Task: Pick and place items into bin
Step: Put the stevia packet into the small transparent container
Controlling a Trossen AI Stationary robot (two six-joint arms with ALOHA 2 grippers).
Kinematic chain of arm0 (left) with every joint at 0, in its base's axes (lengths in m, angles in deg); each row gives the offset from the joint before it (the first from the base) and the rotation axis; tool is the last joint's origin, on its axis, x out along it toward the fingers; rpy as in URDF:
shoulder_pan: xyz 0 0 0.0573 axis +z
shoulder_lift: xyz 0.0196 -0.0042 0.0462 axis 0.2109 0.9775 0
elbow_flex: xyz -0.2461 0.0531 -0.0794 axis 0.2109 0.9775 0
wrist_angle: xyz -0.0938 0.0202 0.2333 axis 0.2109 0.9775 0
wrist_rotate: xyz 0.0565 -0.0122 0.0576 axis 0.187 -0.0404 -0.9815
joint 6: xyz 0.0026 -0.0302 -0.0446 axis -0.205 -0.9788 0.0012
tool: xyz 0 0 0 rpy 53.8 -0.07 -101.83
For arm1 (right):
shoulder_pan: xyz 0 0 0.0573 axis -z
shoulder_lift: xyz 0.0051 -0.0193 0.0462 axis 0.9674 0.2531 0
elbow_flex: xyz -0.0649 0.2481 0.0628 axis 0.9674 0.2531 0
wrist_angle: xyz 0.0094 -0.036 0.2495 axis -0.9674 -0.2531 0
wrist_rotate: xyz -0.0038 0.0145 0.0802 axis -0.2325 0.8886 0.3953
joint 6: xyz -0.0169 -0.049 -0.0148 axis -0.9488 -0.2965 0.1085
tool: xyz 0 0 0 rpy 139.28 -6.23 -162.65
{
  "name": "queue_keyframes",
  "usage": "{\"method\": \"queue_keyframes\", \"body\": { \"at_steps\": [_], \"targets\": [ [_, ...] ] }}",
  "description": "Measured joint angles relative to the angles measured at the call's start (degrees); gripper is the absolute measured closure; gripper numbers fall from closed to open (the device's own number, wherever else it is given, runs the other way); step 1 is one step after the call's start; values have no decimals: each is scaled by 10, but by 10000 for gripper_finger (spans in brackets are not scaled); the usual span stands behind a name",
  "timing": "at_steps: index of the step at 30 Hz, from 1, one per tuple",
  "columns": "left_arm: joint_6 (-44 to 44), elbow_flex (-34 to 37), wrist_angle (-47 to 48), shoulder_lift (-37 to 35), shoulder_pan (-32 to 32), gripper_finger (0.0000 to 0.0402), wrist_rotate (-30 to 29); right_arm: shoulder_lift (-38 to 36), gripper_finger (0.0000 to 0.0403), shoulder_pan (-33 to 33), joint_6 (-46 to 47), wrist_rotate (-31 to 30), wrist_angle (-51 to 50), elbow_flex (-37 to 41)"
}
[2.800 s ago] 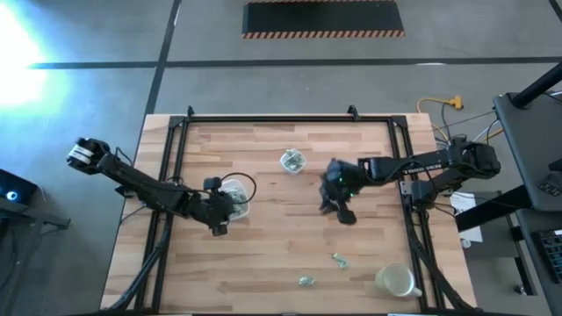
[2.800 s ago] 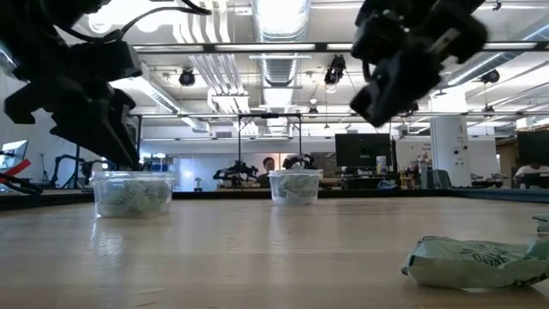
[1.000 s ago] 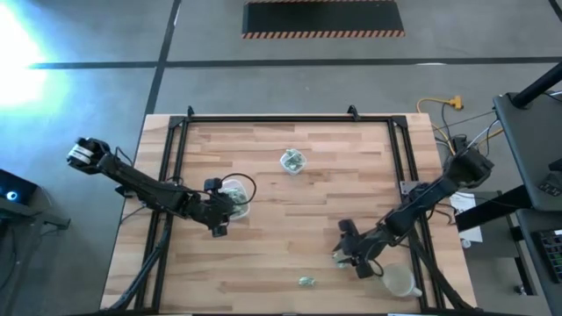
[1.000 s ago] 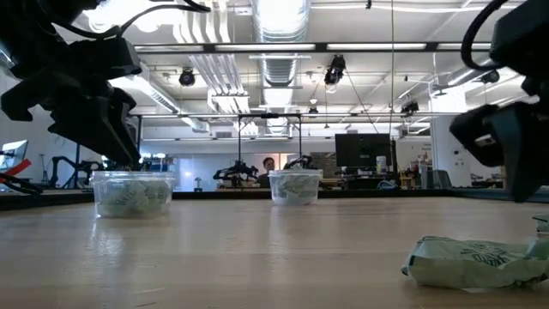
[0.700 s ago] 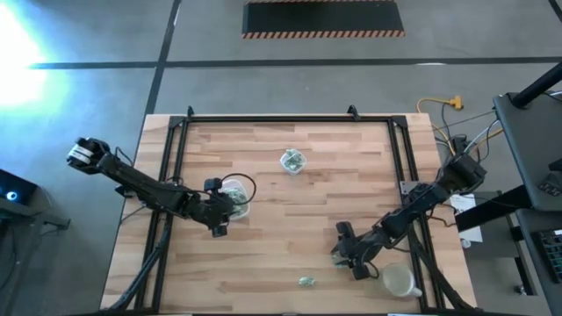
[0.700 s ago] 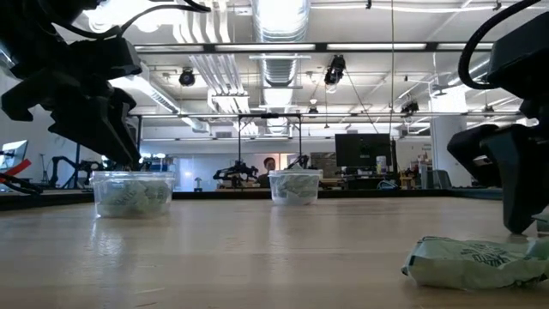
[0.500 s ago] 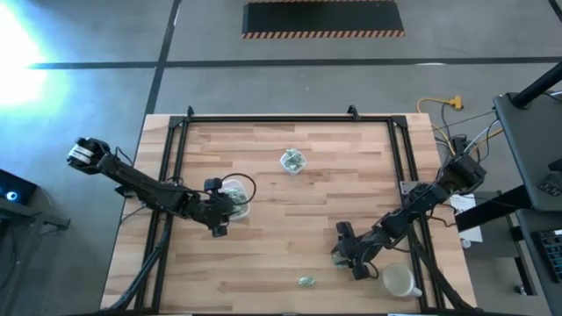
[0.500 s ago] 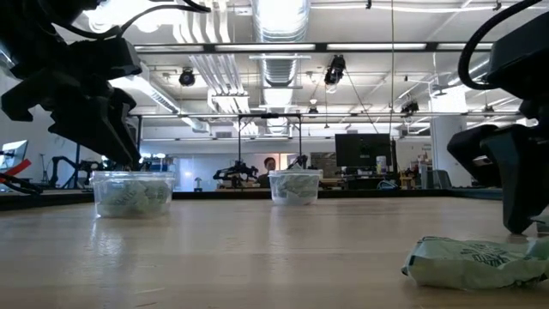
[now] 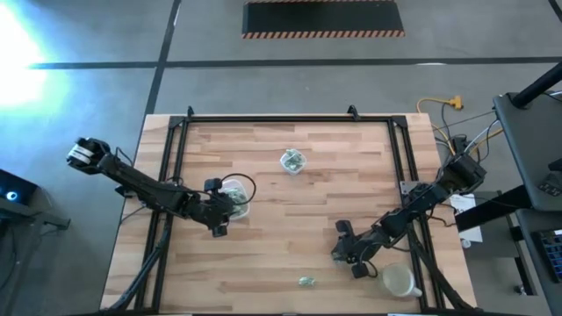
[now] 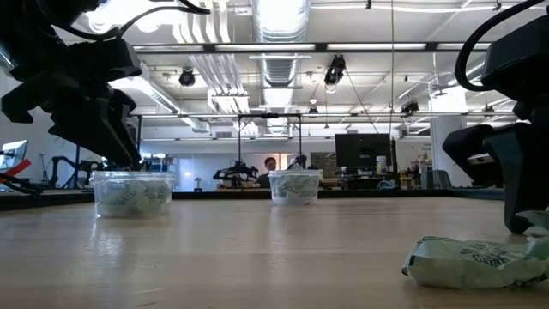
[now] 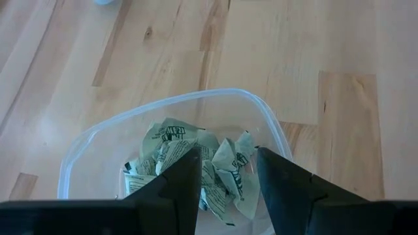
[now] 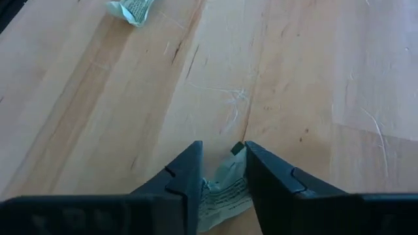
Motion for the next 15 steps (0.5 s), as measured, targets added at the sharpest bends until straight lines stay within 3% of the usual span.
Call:
{"method": "queue_keyframes", "body": {
  "at_steps": [10,15],
  "targets": [
    [0,0,0,0,0,269,0,0,386,1,-36,-5,2,0],
    [0,0,-1,0,0,269,0,0,393,1,-64,-19,5,1]
  ]
}}
